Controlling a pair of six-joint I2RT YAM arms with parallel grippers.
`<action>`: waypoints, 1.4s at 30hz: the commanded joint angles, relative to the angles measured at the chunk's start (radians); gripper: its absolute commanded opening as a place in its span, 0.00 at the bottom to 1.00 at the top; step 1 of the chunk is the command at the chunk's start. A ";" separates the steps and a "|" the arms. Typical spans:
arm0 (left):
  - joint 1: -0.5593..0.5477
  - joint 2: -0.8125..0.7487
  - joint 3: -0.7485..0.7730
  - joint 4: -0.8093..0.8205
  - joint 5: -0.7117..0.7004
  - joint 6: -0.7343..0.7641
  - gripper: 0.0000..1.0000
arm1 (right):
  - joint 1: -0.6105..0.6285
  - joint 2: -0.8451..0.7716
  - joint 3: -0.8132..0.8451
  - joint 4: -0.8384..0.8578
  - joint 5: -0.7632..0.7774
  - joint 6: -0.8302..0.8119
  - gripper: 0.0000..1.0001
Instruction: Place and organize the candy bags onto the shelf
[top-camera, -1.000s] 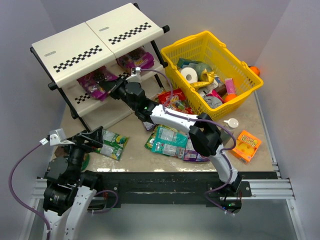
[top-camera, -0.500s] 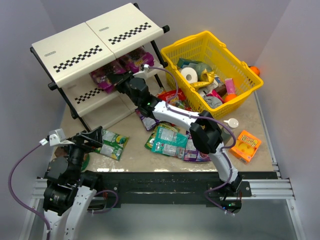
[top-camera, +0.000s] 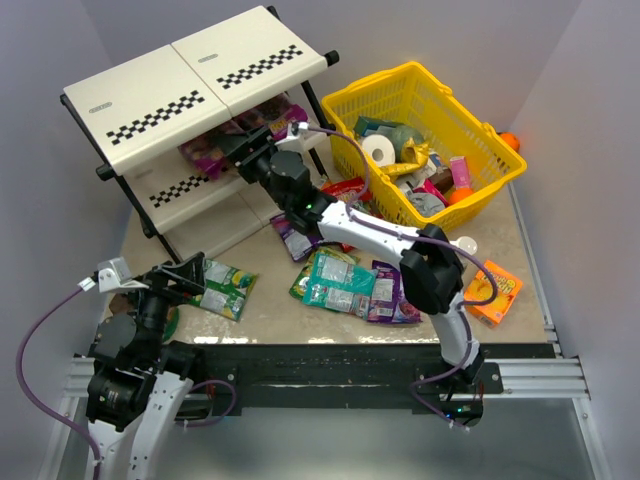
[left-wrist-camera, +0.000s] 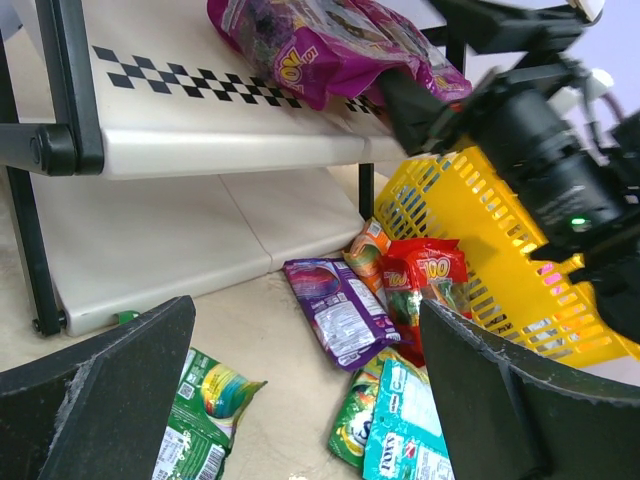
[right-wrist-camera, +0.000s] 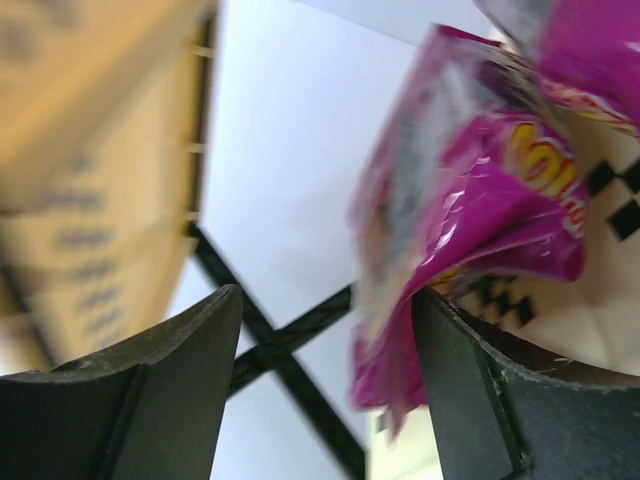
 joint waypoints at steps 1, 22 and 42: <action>-0.004 -0.104 0.029 0.015 -0.023 -0.011 1.00 | -0.003 -0.152 -0.065 0.036 0.020 -0.013 0.73; -0.002 0.194 -0.008 0.199 0.397 0.135 0.99 | -0.006 -1.002 -0.895 -0.471 0.211 -0.390 0.75; -0.299 0.732 -0.053 0.734 0.311 -0.008 0.93 | -0.012 -1.355 -1.053 -0.822 0.289 -0.418 0.76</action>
